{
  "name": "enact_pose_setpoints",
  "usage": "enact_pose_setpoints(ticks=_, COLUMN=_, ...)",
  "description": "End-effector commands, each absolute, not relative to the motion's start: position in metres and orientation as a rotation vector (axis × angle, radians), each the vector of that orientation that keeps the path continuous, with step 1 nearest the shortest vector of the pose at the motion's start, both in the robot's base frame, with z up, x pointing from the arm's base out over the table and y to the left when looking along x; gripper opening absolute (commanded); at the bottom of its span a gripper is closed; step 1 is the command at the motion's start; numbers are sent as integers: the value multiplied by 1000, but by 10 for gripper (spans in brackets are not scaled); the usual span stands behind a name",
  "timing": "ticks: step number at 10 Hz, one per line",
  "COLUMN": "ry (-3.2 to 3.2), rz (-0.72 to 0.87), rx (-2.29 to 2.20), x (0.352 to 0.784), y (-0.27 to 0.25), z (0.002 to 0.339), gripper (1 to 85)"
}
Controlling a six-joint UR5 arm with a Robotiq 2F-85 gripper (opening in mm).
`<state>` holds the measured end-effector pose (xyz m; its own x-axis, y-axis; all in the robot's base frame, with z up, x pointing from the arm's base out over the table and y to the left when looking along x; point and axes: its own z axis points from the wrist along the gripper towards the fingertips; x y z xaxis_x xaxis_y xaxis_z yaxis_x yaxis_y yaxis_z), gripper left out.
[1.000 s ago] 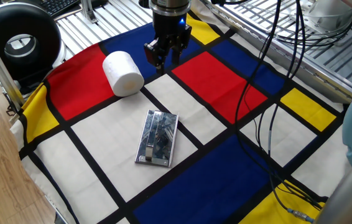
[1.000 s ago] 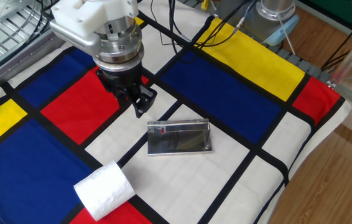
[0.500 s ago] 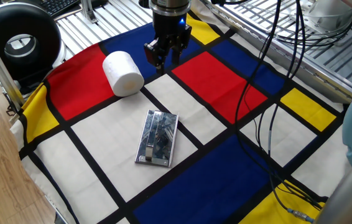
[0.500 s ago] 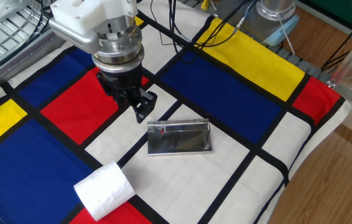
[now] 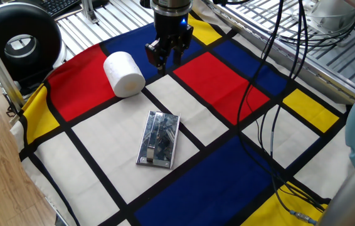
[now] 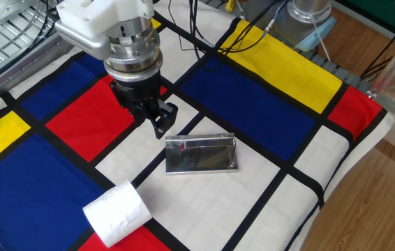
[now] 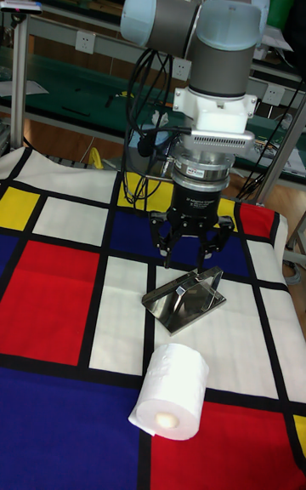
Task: Put the toilet paper on its holder
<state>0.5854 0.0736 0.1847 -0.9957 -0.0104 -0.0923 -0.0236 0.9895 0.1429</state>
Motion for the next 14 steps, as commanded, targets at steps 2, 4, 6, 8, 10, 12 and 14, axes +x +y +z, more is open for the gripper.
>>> enact_pose_setpoints(ticks=2, ry=3044, rz=254, rx=-3, x=613, y=88, z=193, gripper=530)
enact_pose_setpoints(ticks=4, ry=3055, rz=236, rx=2, x=631, y=91, z=193, gripper=530)
enact_pose_setpoints(ticks=6, ry=3058, rz=216, rx=-27, x=647, y=85, z=191, gripper=530)
enact_pose_setpoints(ticks=8, ry=3087, rz=207, rx=-44, x=661, y=80, z=195, gripper=530)
enact_pose_setpoints(ticks=10, ry=3088, rz=216, rx=-47, x=660, y=81, z=196, gripper=527)
enact_pose_setpoints(ticks=12, ry=3070, rz=185, rx=-69, x=665, y=77, z=195, gripper=520)
enact_pose_setpoints(ticks=14, ry=3065, rz=170, rx=-78, x=667, y=74, z=195, gripper=517)
